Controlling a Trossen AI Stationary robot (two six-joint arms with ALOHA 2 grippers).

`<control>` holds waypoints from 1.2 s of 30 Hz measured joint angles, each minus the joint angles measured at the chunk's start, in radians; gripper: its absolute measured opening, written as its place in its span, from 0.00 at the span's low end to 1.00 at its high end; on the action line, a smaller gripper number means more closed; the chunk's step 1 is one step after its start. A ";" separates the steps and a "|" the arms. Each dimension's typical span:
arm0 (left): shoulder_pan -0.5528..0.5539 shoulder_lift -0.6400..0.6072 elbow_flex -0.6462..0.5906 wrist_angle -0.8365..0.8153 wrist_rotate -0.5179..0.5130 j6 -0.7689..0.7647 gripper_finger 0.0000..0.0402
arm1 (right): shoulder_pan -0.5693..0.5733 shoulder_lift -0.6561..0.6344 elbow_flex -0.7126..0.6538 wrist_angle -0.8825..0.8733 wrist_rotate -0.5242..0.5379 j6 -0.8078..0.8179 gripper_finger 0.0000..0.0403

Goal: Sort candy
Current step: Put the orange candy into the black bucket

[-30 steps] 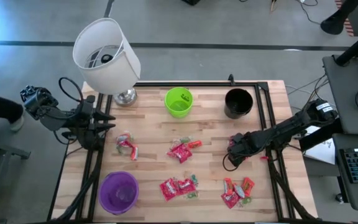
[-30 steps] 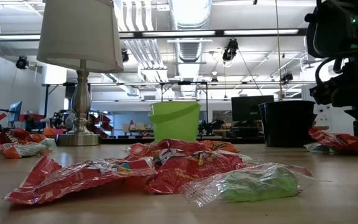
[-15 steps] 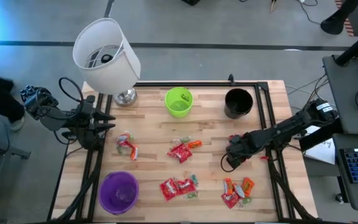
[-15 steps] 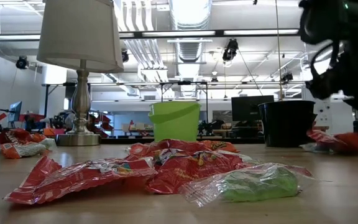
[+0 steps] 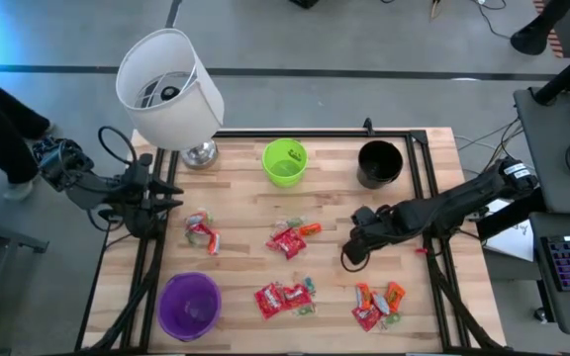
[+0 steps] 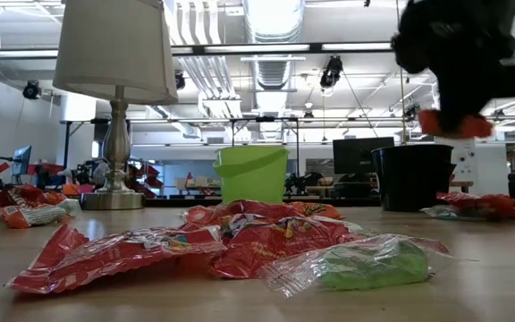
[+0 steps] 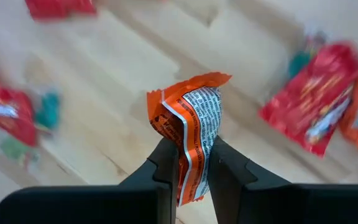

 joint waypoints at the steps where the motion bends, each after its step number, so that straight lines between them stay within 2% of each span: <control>1: 0.000 0.001 0.000 -0.013 0.000 0.000 0.29 | -0.002 0.000 0.021 -0.024 0.025 0.000 0.13; 10: 0.000 0.001 0.000 -0.059 0.000 0.000 0.29 | -0.071 0.000 0.229 -0.298 0.276 -0.006 0.13; 15: 0.000 0.002 0.000 -0.059 0.000 0.000 0.29 | -0.167 0.000 0.302 -0.428 0.346 -0.081 0.13; 20: 0.000 0.006 0.000 -0.058 0.000 -0.002 0.29 | -0.305 0.000 0.326 -0.488 0.376 -0.205 0.13; 30: 0.000 0.006 0.000 -0.057 -0.001 -0.048 0.29 | -0.637 0.000 0.324 -0.489 0.348 -0.507 0.13; 36: 0.000 0.006 0.000 -0.056 -0.007 -0.056 0.29 | -0.763 0.000 0.323 -0.478 0.336 -0.634 0.13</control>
